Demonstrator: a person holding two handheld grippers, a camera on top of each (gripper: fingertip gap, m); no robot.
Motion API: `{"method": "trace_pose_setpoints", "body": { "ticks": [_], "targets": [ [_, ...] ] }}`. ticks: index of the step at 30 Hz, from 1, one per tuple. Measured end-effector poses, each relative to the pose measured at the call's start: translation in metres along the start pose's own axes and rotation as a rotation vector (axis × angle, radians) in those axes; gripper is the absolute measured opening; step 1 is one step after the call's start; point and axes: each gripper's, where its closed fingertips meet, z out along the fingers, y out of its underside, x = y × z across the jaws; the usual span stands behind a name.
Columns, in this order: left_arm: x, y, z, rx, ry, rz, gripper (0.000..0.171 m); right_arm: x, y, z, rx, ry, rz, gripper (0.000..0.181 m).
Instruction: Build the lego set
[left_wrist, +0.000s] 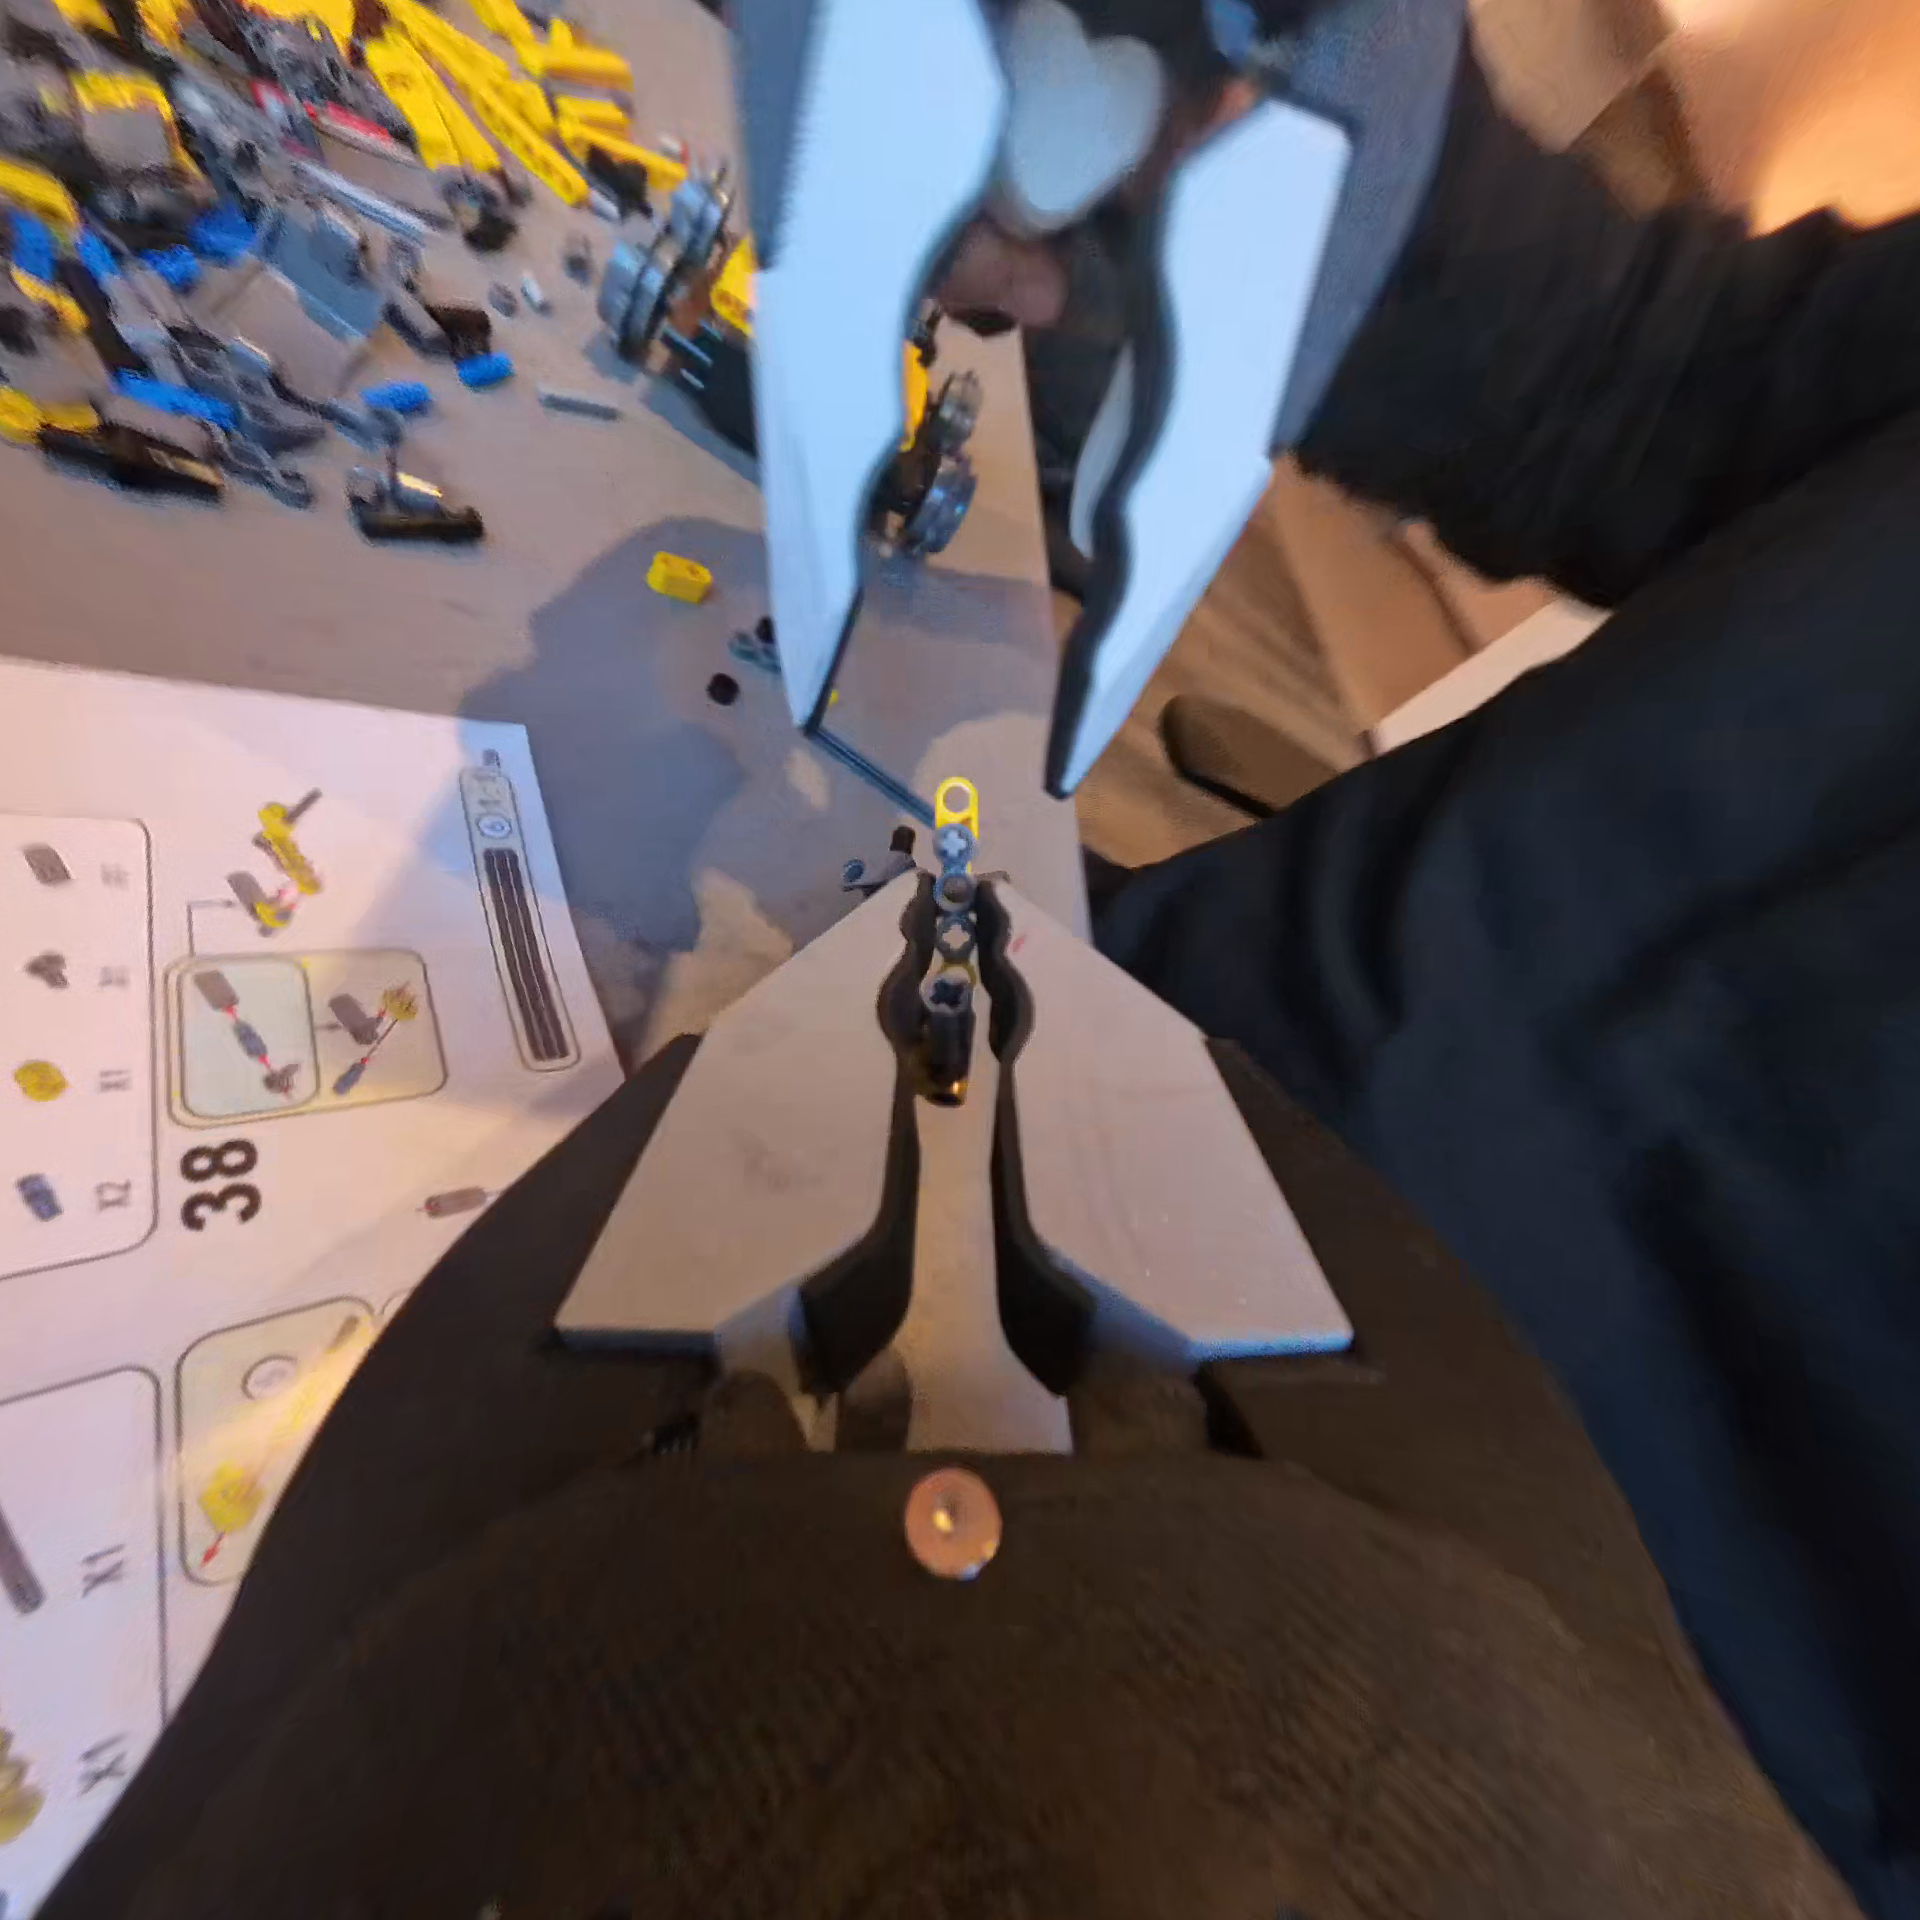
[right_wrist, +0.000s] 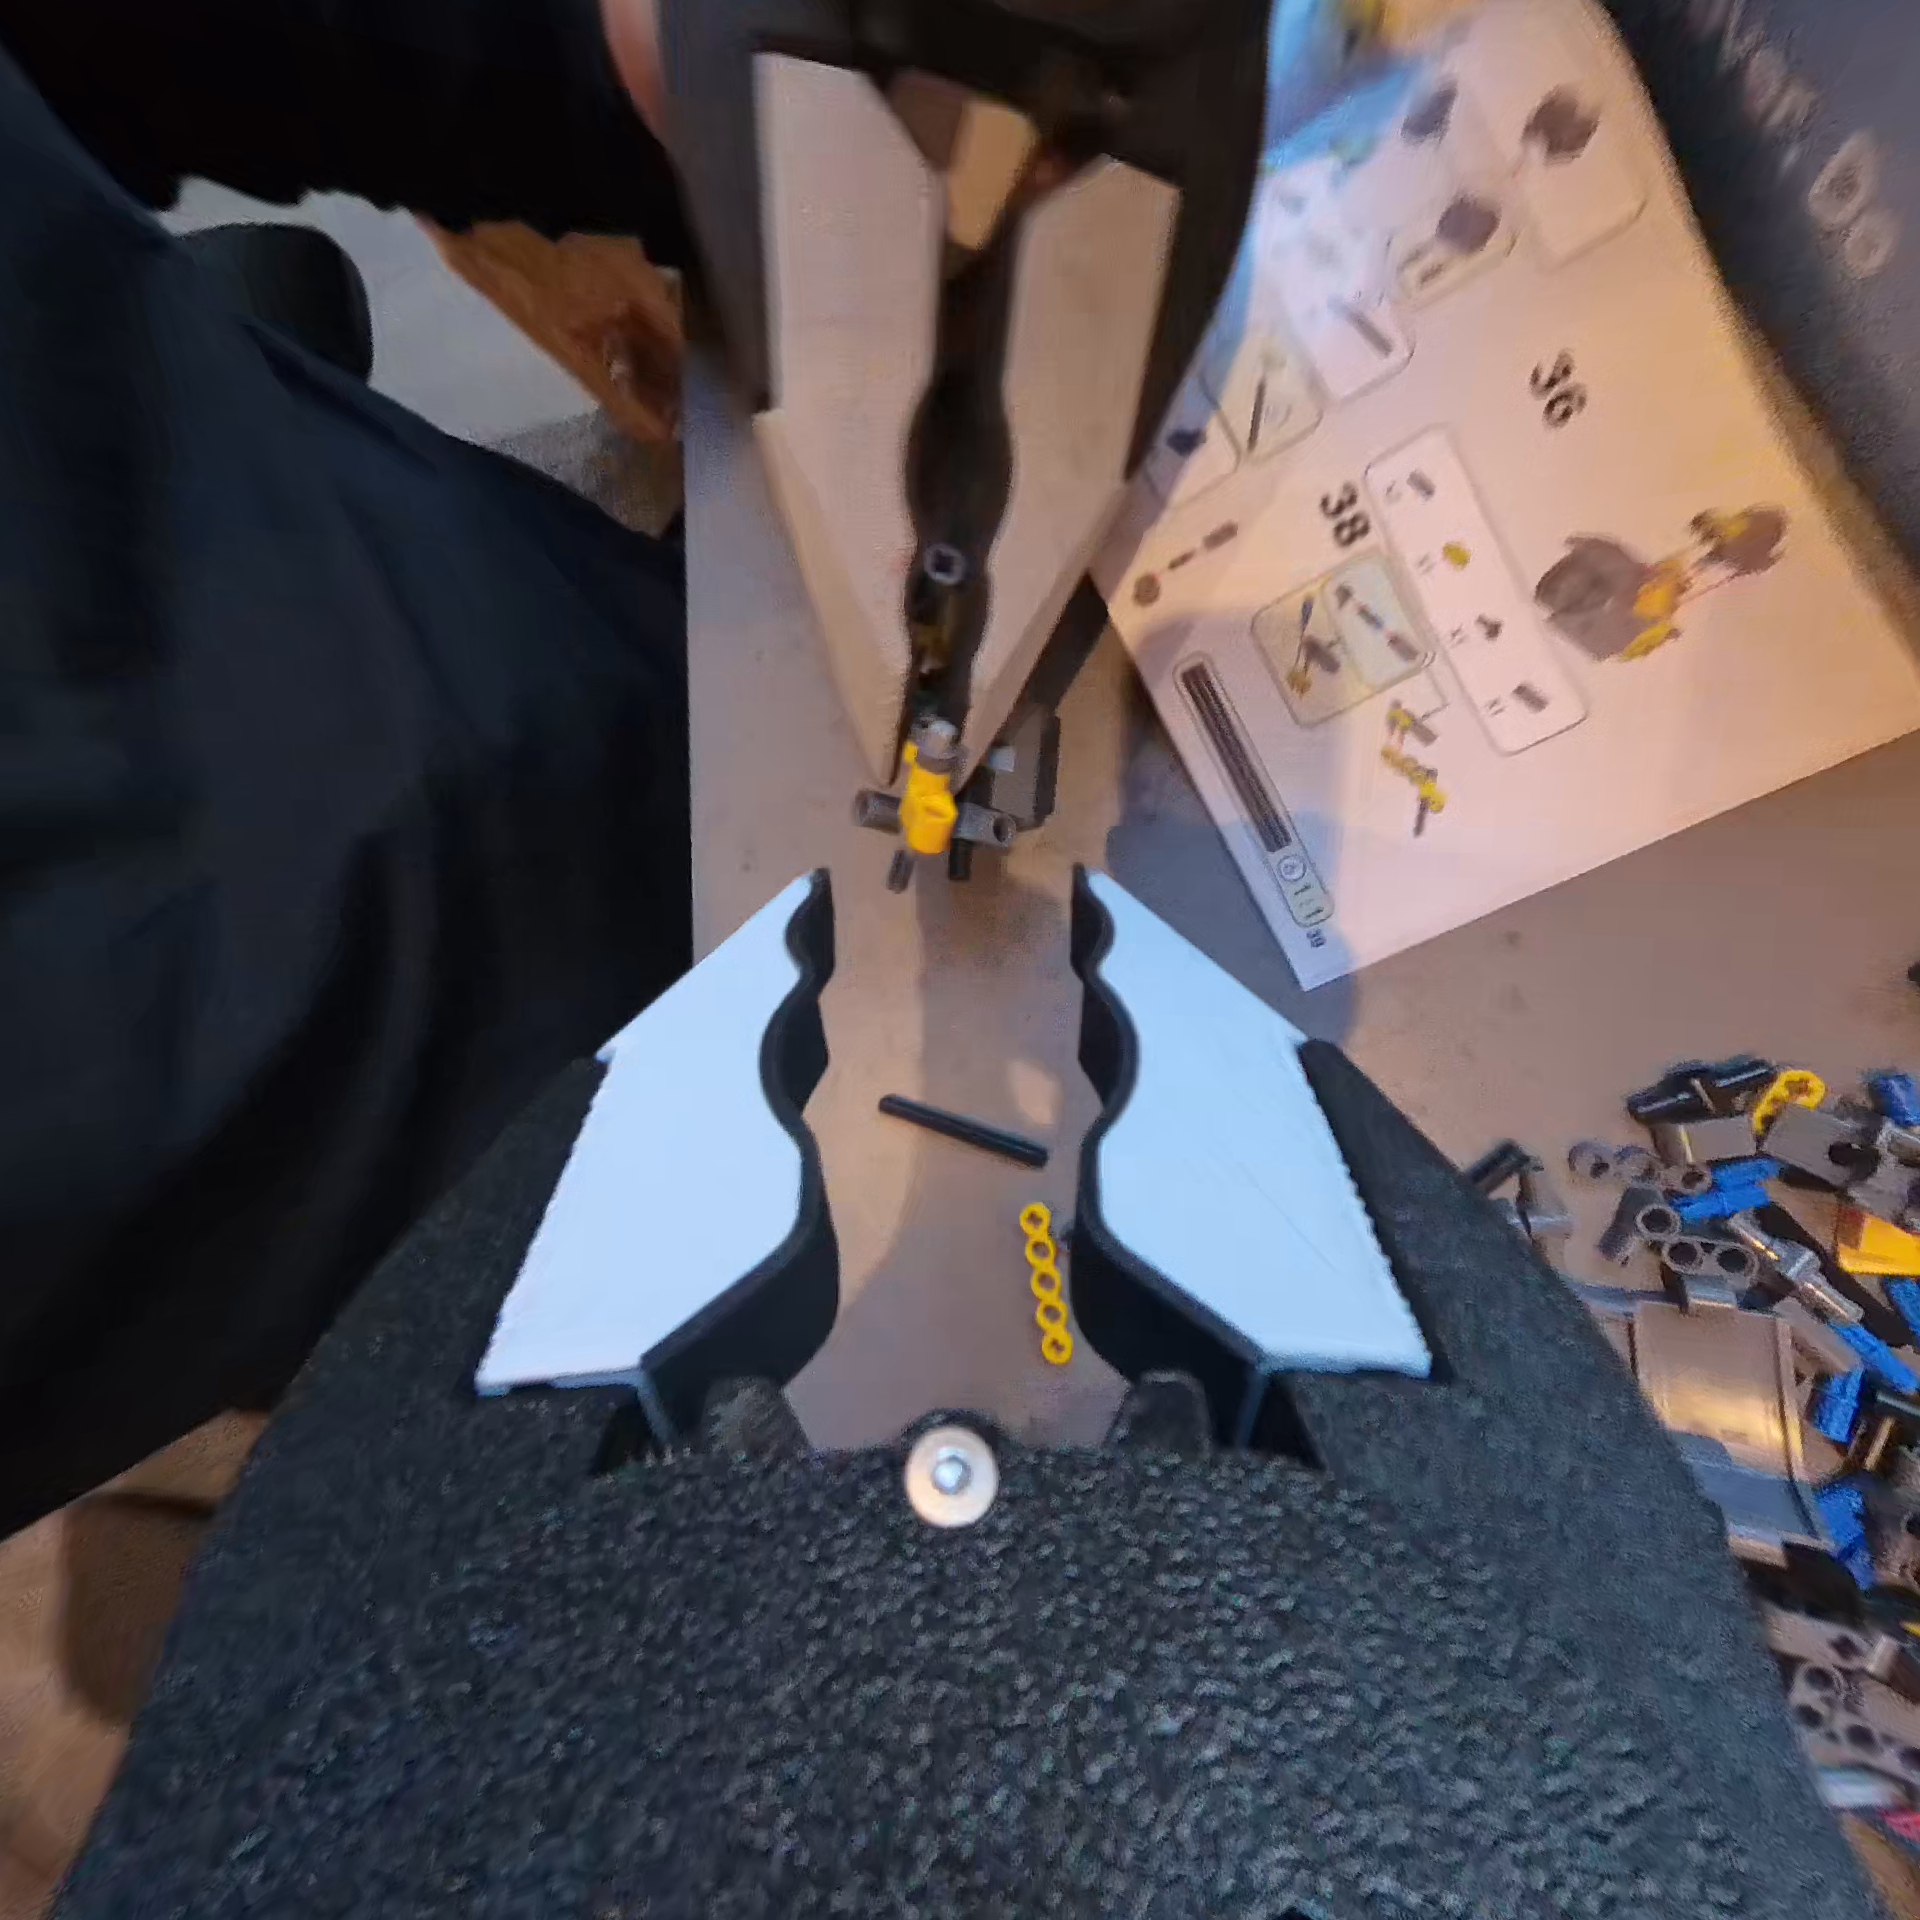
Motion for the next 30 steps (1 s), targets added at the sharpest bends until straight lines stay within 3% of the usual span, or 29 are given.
{"method": "trace_pose_setpoints", "body": {
  "ticks": [5, 8, 10, 14, 17, 20, 24, 30],
  "targets": [
    [-0.002, -0.003, -0.002, -0.002, 0.170, -0.302, 0.006, -0.007, -0.005, 0.008, 0.171, 0.129, -0.190, 0.053],
    [-0.003, 0.000, 0.002, -0.036, 0.178, -0.357, 0.005, -0.005, -0.005, 0.017, 0.140, 0.216, -0.307, 0.051],
    [-0.001, 0.003, 0.003, -0.056, 0.193, -0.383, 0.005, -0.007, -0.006, 0.023, 0.122, 0.249, -0.394, 0.040],
    [-0.004, 0.008, 0.006, -0.078, 0.157, -0.388, 0.005, 0.000, -0.001, 0.029, 0.089, 0.282, -0.414, 0.034],
    [-0.004, 0.010, 0.007, -0.095, 0.135, -0.369, 0.006, 0.003, 0.003, 0.032, 0.085, 0.285, -0.375, 0.040],
    [-0.005, 0.014, 0.010, -0.123, 0.092, -0.337, 0.007, 0.002, 0.006, 0.035, 0.089, 0.275, -0.366, 0.025],
    [0.003, 0.005, 0.006, -0.106, 0.083, -0.315, 0.023, 0.008, 0.012, 0.040, 0.081, 0.291, -0.317, 0.007],
    [0.007, 0.006, -0.028, -0.054, -0.146, -0.233, 0.031, 0.013, 0.011, 0.040, 0.107, 0.295, -0.258, 0.006]
  ]
}}
